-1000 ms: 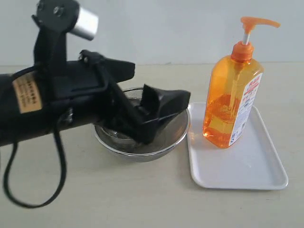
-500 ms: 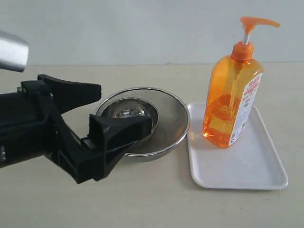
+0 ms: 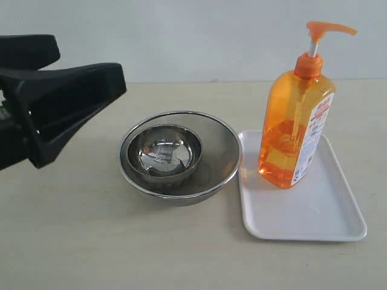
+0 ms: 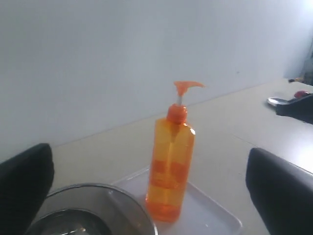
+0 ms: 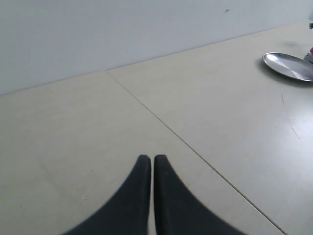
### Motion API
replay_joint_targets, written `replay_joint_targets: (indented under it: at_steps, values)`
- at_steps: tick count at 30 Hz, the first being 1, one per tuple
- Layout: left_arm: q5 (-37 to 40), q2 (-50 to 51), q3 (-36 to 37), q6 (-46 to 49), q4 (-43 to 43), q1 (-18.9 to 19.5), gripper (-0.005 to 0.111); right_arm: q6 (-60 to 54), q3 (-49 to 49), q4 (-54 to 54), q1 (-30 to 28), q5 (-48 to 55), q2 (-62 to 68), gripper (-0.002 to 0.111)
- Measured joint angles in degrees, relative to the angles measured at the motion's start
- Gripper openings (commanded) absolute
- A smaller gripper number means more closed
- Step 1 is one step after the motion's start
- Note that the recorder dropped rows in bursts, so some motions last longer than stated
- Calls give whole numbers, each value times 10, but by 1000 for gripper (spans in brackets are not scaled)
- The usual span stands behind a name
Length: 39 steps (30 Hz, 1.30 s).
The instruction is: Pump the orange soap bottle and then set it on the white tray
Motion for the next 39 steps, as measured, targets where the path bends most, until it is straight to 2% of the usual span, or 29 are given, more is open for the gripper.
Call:
replay_joint_targets:
  at_steps: [3, 5, 9, 12, 16, 21, 24, 30, 39]
  values:
    - [0, -14, 26, -1, 0, 59, 100, 0, 0, 0, 0, 0, 0, 0]
    - [1, -47, 72, -13, 0, 122, 100, 0, 0, 0, 0, 0, 0, 0]
    - [1, -111, 128, -39, 0, 190, 100, 0, 0, 0, 0, 0, 0, 0]
    - [1, -201, 195, -50, 0, 256, 100, 0, 0, 0, 0, 0, 0, 0]
    - [2, -313, 263, -47, -1, 325, 100, 0, 0, 0, 0, 0, 0, 0]
    - [8, -403, 290, -47, -1, 366, 100, 0, 0, 0, 0, 0, 0, 0]
    - [32, -447, 291, -44, -1, 376, 100, 0, 0, 0, 0, 0, 0, 0]
    - [109, -460, 291, -23, -1, 388, 100, 0, 0, 0, 0, 0, 0, 0]
    - [257, -460, 292, -20, -1, 455, 100, 0, 0, 0, 0, 0, 0, 0]
